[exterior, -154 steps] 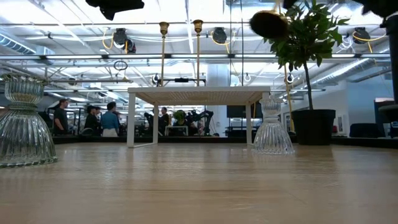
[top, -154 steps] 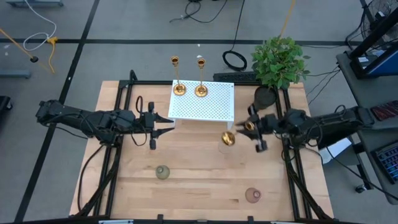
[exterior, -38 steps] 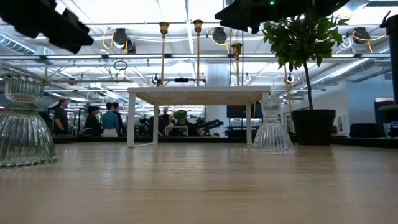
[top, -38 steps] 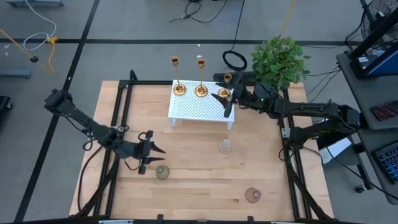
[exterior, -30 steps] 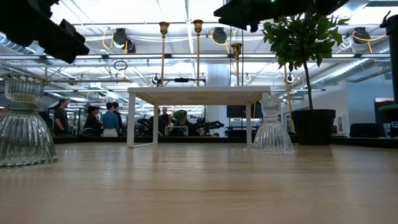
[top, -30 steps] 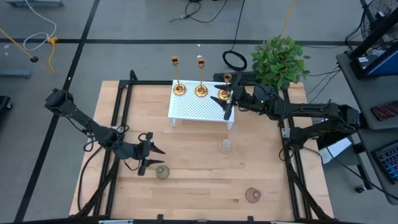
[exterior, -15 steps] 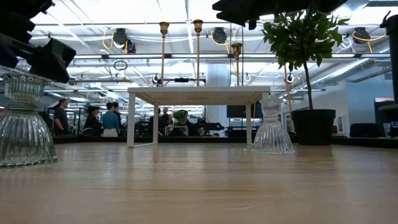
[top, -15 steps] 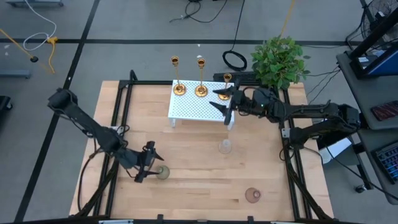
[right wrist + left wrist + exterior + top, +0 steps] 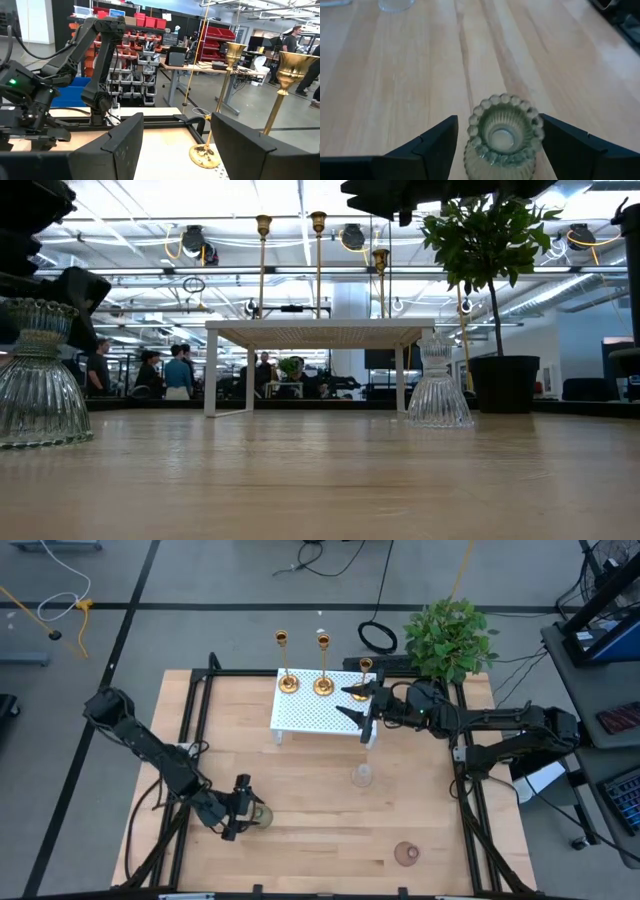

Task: Pick & Place candle stick holders
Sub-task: Put the green glass candle holder on the shelf

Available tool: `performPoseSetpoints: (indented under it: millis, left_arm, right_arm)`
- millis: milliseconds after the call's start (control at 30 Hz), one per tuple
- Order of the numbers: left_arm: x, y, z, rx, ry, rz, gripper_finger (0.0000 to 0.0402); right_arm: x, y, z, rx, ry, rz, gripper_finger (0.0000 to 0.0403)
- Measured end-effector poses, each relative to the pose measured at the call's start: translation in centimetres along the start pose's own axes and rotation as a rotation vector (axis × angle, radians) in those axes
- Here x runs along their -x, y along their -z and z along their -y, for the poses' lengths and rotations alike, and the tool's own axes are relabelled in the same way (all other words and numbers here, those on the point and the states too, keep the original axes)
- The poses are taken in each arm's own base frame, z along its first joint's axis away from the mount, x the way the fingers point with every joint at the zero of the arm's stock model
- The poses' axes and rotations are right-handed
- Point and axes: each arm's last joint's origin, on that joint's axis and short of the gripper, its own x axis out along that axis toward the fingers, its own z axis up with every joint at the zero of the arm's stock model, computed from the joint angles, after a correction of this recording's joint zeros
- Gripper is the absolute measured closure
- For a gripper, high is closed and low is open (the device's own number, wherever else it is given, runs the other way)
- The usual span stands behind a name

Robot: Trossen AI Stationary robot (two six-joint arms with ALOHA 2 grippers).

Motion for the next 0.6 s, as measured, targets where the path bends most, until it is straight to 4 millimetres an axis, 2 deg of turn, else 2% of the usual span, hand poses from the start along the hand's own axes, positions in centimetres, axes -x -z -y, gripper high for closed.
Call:
performPoseSetpoints:
  millis: [200, 500, 600]
  left_arm:
    - [-0.41, 0.32, 0.00, 0.002, -0.032, -0.013, 0.0140]
    - [-0.44, -0.21, 0.08, 0.005, -0.029, 0.038, 0.0231]
    - [-0.44, -0.32, 0.07, 0.009, -0.042, 0.052, 0.0233]
  right_arm:
    - [0.00, 0.00, 0.00, 0.000, 0.000, 0.000, 0.0176]
    - [0.00, 0.00, 0.01, 0.000, 0.000, 0.000, 0.0177]
    - [0.00, 0.00, 0.01, 0.000, 0.000, 0.000, 0.0177]
